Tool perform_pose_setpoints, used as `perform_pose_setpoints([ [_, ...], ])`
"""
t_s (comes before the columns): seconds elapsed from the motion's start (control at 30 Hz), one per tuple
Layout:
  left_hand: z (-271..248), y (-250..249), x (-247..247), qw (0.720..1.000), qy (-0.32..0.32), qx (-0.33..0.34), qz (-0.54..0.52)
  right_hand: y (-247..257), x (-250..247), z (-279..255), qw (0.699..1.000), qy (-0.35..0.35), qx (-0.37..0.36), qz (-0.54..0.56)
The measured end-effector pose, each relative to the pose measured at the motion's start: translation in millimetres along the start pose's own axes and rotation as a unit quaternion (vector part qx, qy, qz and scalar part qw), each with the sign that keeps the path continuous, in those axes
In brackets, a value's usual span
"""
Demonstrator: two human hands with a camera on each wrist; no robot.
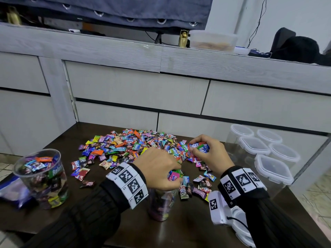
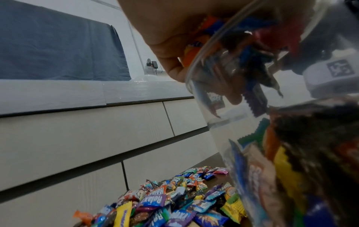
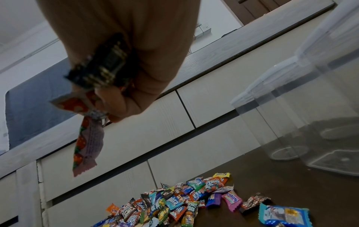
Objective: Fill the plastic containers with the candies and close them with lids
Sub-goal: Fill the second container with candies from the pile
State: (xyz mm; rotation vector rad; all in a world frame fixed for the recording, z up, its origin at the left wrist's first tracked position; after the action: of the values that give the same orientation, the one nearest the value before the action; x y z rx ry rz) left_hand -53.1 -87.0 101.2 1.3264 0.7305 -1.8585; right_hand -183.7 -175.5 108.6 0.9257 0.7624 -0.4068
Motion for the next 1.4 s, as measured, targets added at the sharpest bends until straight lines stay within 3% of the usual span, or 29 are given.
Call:
perform_pose_setpoints([
  [0.23,-4.8,3.7,-4.0,0.988,-0.069,-0.014,-0.140,-0.6,2.9,1.0,1.000,-0.007,-0.006,-0.002],
  [0.37,-0.1,5.5,0.2,0.968,-0.051,-0.013,-0.244,0.2,2.6,1.1,1.000,-0.008,-0.006,0.001],
  [0.57,4.8,9.9,3.8,0.927,-0.085,-0.064,-0.361,0.4,2.6,-0.1,1.000,-0.010,-0.009,0.001],
  [0.83,-5.9,8.1,8.3,0.900,-0.060,-0.102,-0.420,-0.2,-1.7,-0.4,1.000,-0.012,0.000,0.000],
  [1.03,-13.2,1.6,0.1,0.915,-0.064,-0.058,-0.394,9.6,-11.5,4.2,1.000,-0.016,-0.006,0.011],
  [1.2,-27.0,13.6,-5.1,0.922,-0.137,-0.061,-0.356,29.3,-20.0,6.5,0.998,-0.009,-0.028,0.051],
  [1.27,-33.4,23.2,1.1,0.912,-0.123,-0.096,-0.380,40.6,-19.7,5.3,0.997,0.007,-0.045,0.060],
  [1.4,-42.3,35.5,25.3,0.898,-0.018,-0.163,-0.409,62.5,-1.4,-1.5,0.992,0.088,-0.079,0.043],
])
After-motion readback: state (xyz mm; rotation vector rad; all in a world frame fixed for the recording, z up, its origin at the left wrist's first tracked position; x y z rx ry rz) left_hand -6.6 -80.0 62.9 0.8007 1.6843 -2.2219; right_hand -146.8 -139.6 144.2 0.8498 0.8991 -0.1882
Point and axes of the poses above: each hand's wrist, its own z-axis towards the middle knuckle, its own x-axis out of the palm, y = z × x, the point moved 7 cm from there along z, towards the middle knuckle, and after that the axes turned 11 degrees about -z, right-handed, at the moved point
